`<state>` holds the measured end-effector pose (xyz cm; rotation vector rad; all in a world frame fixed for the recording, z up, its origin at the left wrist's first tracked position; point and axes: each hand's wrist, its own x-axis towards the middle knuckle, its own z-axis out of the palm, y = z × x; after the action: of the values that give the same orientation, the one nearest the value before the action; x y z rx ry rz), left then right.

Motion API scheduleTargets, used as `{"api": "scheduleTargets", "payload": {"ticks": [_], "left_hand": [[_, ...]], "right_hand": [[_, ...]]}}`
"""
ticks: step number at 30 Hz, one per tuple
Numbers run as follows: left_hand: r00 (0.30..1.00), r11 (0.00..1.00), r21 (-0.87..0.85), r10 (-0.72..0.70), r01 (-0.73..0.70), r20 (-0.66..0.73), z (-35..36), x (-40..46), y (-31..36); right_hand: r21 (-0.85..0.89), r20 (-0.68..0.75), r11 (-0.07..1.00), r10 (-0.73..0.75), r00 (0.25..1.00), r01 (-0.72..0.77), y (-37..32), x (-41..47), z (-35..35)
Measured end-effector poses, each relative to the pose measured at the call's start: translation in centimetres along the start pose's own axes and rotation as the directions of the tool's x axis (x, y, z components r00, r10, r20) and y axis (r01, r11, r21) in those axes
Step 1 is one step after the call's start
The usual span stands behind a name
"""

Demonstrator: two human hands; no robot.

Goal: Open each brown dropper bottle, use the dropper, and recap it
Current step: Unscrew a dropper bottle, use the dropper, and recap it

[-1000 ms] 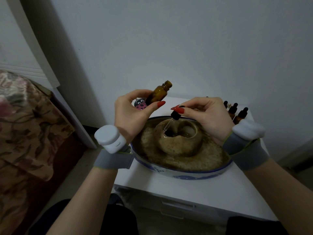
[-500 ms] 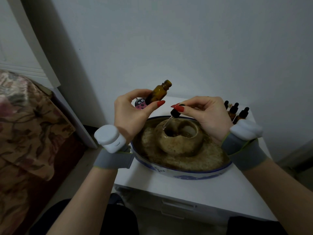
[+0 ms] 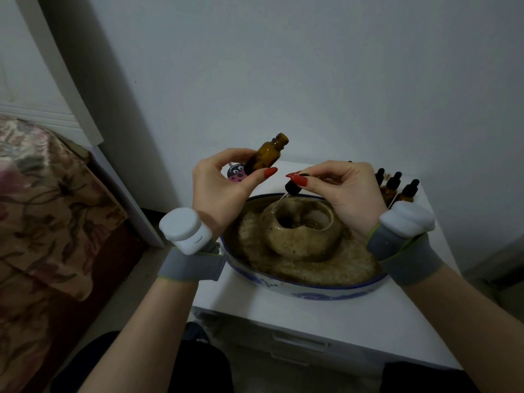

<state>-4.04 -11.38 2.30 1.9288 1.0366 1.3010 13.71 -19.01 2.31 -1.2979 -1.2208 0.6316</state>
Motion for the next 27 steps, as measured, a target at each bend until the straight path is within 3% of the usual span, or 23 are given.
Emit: {"api": "scheduleTargets", "payload": {"ticks": [9,16,21,27], "left_hand": [[1.0,1.0,-0.008,-0.006,0.006,-0.001,0.1,0.0,-0.1],[1.0,1.0,-0.025,-0.005,0.005,0.009,0.0,-0.1,0.0],[0.999,0.999,-0.051,0.006,-0.004,0.035,0.3,-0.2,0.1],[0.994,0.997,-0.064,0.056,-0.051,0.091,1.0,-0.5,0.0]], "right_hand": [[0.028,-0.011,1.0,-0.01,1.0,0.011,0.1,0.1,0.0],[0.134,-0.111,0.99,0.068,0.992,-0.053,-0.4,0.5,-1.2],[0.11,-0.209,0.991,0.103,0.972,-0.081,-1.3,0.7,-3.2],[0.171,-0.298,0.985,0.033,0.954,0.02,-3.0,1.1,-4.7]]}}
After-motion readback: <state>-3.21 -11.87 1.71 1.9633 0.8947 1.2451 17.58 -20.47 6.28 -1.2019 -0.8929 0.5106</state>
